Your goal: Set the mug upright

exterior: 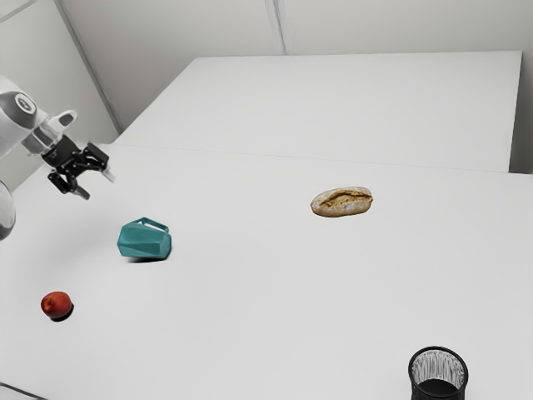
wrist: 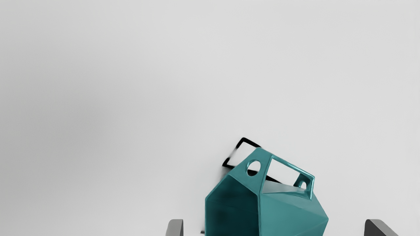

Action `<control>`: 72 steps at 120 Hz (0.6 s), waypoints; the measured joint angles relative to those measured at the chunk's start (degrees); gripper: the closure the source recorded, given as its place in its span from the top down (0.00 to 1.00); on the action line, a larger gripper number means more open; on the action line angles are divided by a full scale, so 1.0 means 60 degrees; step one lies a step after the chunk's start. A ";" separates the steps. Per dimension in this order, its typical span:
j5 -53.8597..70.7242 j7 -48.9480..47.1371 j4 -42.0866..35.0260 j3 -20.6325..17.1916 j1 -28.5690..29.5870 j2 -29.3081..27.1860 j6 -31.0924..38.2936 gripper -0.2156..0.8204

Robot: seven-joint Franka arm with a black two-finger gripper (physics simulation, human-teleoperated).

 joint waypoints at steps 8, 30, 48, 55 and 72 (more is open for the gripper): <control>-0.0503 0.0177 0.0010 0.0005 0.0083 0.0178 -0.0015 0.79; -0.1739 0.0578 -0.0361 0.0090 0.0133 0.0318 -0.0172 0.79; -0.2359 0.0822 -0.0935 0.0209 0.0117 0.0316 -0.0365 0.79; -0.2546 0.0901 -0.1206 0.0254 0.0105 0.0304 -0.0415 0.79; -0.2820 0.1052 -0.1603 0.0276 0.0084 0.0281 -0.0517 0.79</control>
